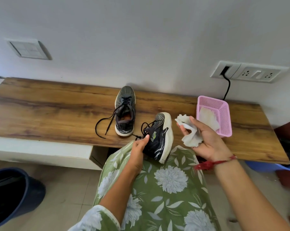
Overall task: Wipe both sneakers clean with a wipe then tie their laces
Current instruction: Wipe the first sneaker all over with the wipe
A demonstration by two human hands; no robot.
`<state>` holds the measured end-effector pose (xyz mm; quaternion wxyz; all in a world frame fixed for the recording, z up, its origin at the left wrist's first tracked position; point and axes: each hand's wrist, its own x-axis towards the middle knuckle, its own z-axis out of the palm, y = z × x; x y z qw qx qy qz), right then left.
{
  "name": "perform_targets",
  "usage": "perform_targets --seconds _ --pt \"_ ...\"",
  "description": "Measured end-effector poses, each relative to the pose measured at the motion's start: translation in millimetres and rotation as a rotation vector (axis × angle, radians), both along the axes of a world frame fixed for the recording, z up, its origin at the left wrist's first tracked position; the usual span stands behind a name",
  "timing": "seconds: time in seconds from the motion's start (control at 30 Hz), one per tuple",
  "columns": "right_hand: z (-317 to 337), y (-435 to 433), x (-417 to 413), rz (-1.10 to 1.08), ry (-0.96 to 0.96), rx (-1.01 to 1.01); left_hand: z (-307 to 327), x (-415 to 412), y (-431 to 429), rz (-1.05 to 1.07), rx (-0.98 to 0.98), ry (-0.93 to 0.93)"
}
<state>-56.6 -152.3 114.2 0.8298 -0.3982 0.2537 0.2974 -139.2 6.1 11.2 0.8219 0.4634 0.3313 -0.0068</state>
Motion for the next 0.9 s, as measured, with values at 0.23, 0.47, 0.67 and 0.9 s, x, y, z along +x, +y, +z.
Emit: perform_targets --seconds 0.23,0.47,0.67,0.9 --pt "-31 9 28 0.391 -0.489 -0.617 -4 -1 1 -0.038 0.027 -0.072" --pt "-52 28 19 0.698 -1.026 -1.392 -11 -1 0 -0.041 0.037 -0.122" --pt "-50 21 14 0.720 -1.038 -1.323 -7 -1 -3 -0.016 0.058 -0.124" --pt "-47 17 8 0.709 -1.070 -1.240 -3 -1 -6 -0.009 0.080 -0.122"
